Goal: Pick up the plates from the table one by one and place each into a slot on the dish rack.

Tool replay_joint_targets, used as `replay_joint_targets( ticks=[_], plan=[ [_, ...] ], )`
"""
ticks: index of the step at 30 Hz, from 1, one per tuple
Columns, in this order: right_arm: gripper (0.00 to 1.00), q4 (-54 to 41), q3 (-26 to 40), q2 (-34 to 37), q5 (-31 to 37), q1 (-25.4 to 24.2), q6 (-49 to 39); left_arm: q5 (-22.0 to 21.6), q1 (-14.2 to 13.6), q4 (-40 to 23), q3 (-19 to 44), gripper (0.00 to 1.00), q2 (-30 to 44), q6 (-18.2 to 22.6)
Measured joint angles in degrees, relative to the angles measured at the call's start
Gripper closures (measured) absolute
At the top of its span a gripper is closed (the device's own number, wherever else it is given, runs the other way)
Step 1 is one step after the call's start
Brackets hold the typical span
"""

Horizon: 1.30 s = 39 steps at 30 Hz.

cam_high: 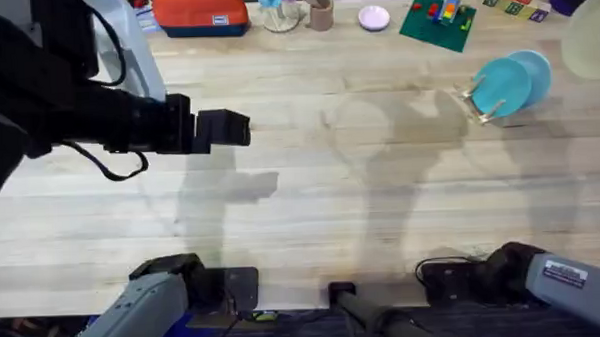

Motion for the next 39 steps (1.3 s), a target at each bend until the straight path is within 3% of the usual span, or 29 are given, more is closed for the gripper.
replay_joint_targets(
  ticks=[13,24,39],
  plan=[
    [0.972,0.7,0.0,0.0,-5.3,-4.7,-5.8,0.0,0.0,0.0,0.0,0.006,0.0,0.0],
    [0.973,2.9,0.0,4.0,-6.3,-5.2,-7.7,0.0,0.0,0.0,0.0,0.007,0.0,0.0],
    [0.973,3.1,0.0,4.2,-6.5,-5.2,-8.3,-0.2,0.0,0.0,0.0,0.006,0.0,0.0]
  ],
)
